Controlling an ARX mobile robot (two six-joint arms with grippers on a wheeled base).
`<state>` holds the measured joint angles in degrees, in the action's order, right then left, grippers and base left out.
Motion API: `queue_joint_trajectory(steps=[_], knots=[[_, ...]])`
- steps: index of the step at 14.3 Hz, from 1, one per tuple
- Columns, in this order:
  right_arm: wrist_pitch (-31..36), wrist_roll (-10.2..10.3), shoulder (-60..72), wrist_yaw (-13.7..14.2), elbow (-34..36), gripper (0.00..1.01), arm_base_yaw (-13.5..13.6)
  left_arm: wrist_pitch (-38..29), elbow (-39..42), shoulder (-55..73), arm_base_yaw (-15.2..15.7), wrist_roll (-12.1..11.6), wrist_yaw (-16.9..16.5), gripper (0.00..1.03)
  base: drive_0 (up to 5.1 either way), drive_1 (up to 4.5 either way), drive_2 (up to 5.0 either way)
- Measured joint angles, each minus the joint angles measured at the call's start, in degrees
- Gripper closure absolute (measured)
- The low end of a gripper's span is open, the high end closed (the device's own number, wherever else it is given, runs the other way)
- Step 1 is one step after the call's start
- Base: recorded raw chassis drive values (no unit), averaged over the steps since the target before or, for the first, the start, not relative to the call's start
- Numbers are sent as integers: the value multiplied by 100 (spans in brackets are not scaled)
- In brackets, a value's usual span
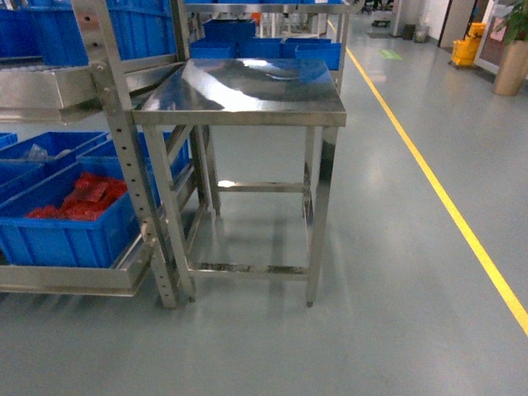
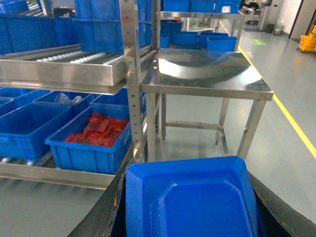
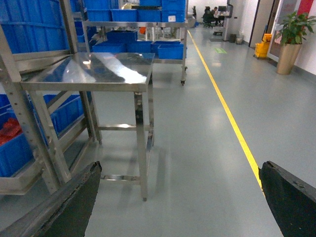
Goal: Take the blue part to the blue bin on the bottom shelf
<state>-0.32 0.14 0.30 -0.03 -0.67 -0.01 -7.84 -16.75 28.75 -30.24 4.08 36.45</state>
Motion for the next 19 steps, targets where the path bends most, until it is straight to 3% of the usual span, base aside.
queue_joint_trajectory(steps=[16,19], knots=[[7,0,0,0,0,3,0,7,0,2,0,0,0,59,5,419,-409],[24,0,0,0,0,3,0,0,0,31,2,0,-2,59,0,0,0]])
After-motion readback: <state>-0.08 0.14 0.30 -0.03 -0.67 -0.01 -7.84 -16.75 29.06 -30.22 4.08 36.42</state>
